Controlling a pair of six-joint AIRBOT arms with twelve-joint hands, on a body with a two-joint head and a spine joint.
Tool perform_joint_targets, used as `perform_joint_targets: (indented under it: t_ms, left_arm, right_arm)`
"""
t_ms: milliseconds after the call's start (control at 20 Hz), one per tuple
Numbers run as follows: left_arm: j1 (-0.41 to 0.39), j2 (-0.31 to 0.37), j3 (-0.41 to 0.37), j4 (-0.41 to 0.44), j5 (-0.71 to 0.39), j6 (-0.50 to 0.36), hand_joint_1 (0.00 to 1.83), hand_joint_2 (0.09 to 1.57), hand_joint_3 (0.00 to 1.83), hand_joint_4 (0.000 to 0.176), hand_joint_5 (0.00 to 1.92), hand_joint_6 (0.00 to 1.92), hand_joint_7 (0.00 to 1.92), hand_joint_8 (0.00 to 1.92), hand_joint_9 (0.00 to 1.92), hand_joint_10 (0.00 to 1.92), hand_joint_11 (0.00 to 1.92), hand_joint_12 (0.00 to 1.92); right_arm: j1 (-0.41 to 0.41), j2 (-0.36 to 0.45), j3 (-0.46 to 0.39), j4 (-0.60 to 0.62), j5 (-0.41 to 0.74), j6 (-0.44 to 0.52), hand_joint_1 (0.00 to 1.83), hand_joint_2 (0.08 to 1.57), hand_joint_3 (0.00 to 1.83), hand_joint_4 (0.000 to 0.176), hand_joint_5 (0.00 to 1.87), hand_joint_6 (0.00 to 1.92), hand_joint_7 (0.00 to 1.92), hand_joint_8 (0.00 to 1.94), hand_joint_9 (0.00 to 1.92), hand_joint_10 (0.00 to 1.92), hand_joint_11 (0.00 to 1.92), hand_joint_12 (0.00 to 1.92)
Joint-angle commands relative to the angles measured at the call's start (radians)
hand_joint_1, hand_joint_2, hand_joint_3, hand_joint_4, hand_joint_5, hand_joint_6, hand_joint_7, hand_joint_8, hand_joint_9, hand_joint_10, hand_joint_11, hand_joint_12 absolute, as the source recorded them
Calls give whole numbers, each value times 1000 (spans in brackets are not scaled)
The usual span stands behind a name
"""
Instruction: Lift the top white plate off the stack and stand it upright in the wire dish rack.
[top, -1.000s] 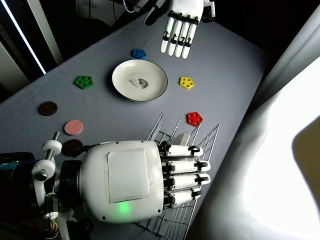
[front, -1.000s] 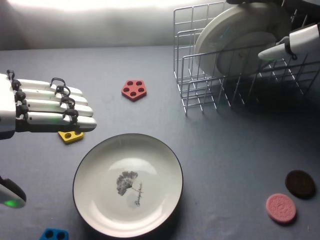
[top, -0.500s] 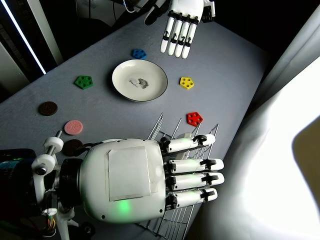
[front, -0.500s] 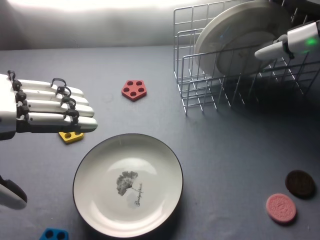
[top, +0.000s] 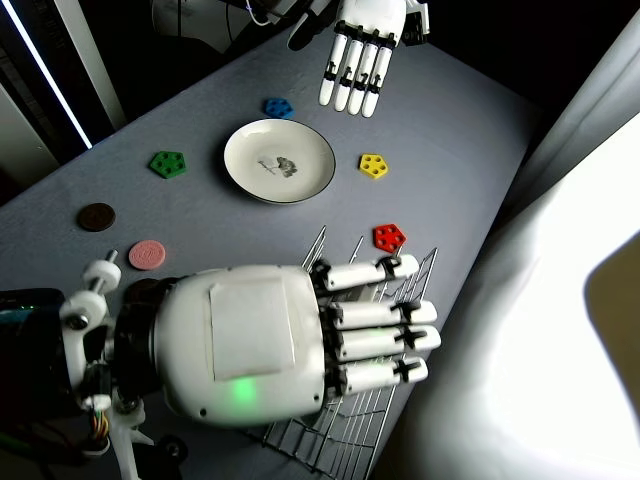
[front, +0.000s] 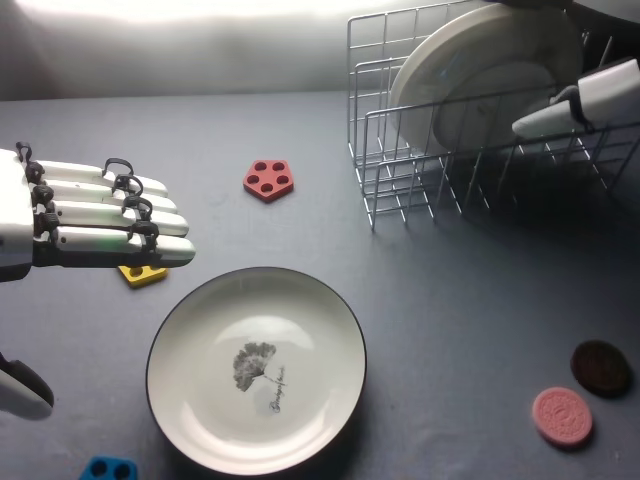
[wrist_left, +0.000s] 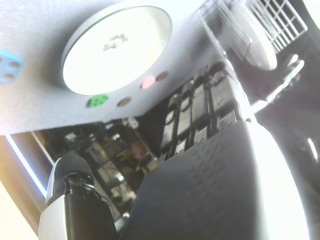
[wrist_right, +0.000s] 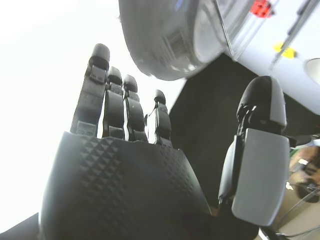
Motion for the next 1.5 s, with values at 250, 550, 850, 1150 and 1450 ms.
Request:
perform_joint_targets:
  t_ms: [250, 550, 850, 1150, 1450]
  left_arm:
    - [-20, 5, -8, -65, -76, -6, 310, 962, 1, 0, 50, 4, 61, 6, 55, 3, 80, 6]
    - [-20, 5, -10, -61, -79, -6, 284, 951, 0, 0, 58, 10, 69, 10, 74, 13, 100, 19]
    - [-20, 7, -17, -58, -90, -6, 267, 957, 1, 0, 69, 6, 80, 6, 77, 7, 100, 17]
    - [-22, 27, -56, -63, -75, -3, 310, 968, 3, 0, 48, 0, 54, 0, 44, 1, 72, 4]
    - [-24, 42, -64, -89, -88, -5, 294, 958, 0, 0, 81, 8, 93, 9, 99, 15, 115, 20]
  right_arm:
    - [42, 53, -29, -38, 191, 25, 739, 875, 0, 176, 106, 1, 91, 1, 117, 0, 309, 1]
    - [37, 89, -88, -147, 322, 25, 758, 884, 1, 176, 129, 12, 83, 0, 115, 2, 315, 4]
    - [27, 139, -228, -361, 343, 44, 706, 901, 6, 176, 101, 0, 52, 0, 129, 5, 277, 0]
    - [18, 169, -338, -441, 364, 128, 696, 895, 0, 176, 85, 0, 43, 3, 84, 0, 232, 6]
    - [10, 216, -448, -484, 410, 152, 706, 923, 5, 176, 89, 6, 31, 5, 43, 0, 156, 0]
